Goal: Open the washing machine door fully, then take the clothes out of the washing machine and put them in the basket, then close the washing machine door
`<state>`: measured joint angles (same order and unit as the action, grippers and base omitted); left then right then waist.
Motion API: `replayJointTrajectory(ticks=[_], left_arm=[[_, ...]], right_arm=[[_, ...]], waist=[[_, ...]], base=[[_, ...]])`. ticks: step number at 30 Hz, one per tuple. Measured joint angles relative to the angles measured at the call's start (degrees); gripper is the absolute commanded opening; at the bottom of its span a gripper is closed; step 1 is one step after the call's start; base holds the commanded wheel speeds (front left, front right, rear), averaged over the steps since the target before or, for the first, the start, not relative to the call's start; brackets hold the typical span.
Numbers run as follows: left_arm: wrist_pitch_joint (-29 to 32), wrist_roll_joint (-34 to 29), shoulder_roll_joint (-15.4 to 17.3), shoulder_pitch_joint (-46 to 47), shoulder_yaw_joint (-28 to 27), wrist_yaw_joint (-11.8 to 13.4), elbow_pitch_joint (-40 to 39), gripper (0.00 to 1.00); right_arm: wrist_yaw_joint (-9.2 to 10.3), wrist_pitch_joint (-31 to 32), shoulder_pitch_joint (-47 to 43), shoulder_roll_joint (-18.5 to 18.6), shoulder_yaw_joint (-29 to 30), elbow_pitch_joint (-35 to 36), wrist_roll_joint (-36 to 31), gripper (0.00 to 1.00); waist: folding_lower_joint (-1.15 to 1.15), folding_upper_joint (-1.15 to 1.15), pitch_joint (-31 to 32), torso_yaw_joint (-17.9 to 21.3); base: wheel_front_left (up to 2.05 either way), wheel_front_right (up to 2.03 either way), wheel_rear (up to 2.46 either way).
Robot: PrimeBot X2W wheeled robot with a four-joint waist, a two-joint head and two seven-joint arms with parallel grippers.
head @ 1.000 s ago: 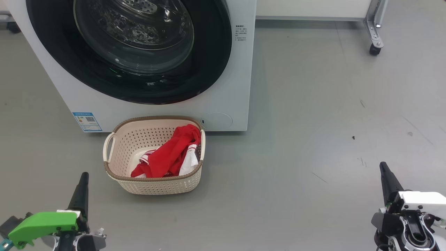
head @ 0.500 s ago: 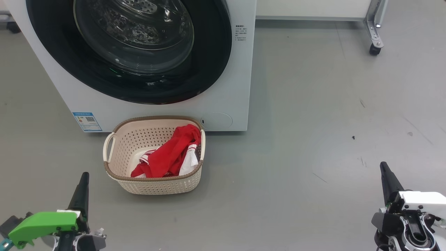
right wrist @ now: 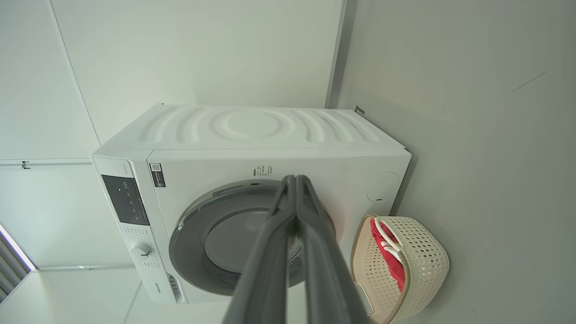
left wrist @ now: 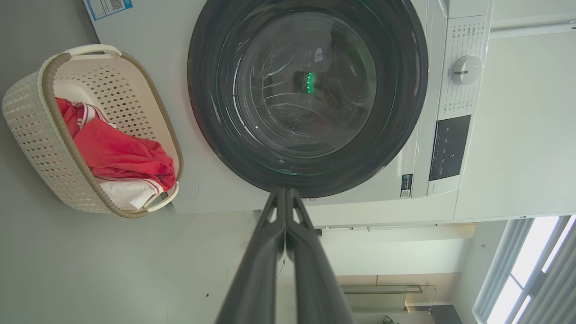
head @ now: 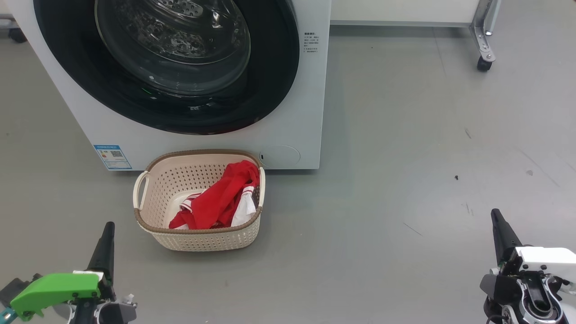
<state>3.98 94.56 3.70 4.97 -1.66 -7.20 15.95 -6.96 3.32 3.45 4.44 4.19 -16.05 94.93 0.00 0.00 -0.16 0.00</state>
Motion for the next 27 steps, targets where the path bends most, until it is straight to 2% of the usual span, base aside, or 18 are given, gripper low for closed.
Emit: replayJointTrajectory(ticks=[27], left_arm=[[0.0, 0.0, 0.0, 0.0, -0.1, 0.0, -0.1, 0.0]], right_arm=[[0.0, 0.2, 0.0, 0.0, 0.2, 0.0, 0.0, 0.0]], waist=[[0.0, 0.0, 0.0, 0.0]], base=[[0.0, 0.0, 0.0]])
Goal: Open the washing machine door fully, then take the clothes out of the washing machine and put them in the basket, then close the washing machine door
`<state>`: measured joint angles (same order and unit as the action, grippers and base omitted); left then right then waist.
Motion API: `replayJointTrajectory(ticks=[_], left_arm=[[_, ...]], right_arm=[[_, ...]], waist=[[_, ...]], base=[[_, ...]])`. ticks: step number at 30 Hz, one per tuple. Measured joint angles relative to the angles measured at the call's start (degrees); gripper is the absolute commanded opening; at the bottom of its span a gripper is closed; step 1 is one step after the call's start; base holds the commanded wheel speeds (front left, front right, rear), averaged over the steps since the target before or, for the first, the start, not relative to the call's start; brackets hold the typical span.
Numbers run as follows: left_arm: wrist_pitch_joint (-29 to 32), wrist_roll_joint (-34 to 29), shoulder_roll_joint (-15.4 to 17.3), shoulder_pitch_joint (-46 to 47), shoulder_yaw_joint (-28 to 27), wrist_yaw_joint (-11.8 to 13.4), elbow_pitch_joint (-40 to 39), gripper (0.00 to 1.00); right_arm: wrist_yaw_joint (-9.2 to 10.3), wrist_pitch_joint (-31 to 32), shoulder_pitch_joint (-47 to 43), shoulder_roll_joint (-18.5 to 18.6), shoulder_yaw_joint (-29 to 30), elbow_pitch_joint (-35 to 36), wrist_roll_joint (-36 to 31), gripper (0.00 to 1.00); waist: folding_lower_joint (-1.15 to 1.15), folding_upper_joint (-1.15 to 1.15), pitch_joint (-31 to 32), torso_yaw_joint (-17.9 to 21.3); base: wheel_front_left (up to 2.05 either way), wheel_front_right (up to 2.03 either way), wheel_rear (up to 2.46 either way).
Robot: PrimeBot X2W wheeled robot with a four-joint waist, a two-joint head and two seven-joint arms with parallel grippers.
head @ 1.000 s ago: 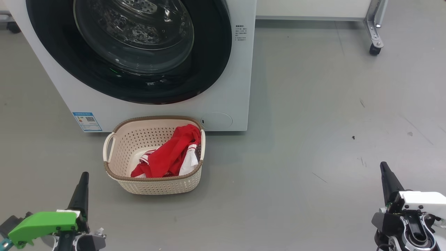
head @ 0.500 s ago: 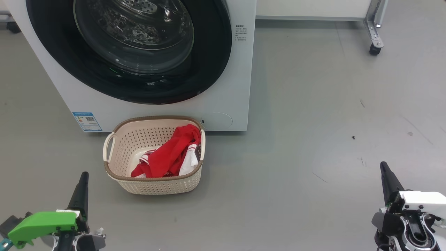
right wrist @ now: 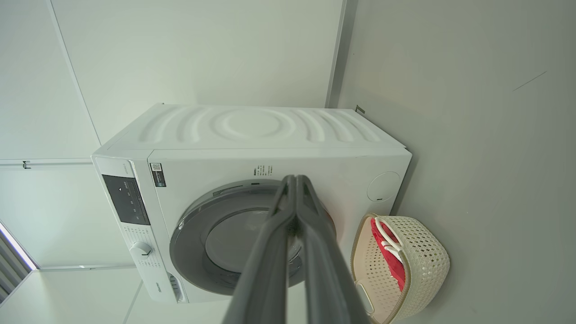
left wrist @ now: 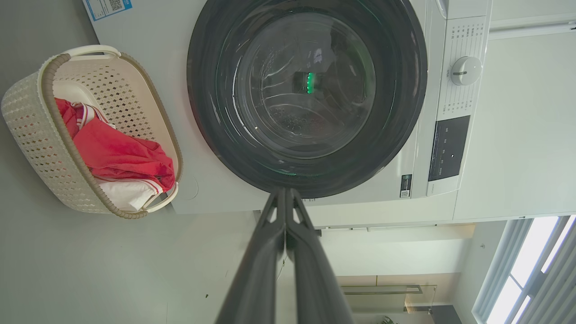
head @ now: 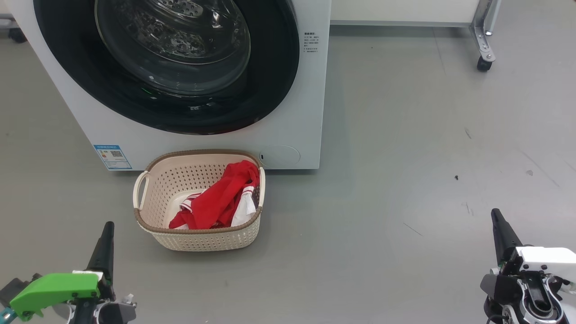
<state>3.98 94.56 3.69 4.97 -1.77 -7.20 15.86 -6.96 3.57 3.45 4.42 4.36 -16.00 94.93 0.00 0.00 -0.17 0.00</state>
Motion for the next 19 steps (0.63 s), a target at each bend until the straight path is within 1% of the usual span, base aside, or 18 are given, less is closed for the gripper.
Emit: replayJointTrajectory(ticks=[19], left_arm=[[0.0, 0.0, 0.0, 0.0, -0.1, 0.0, 0.0, 0.0]], right_arm=[[0.0, 0.0, 0.0, 0.0, 0.1, 0.0, 0.0, 0.0]], waist=[[0.0, 0.0, 0.0, 0.0]], base=[[0.0, 0.0, 0.0]])
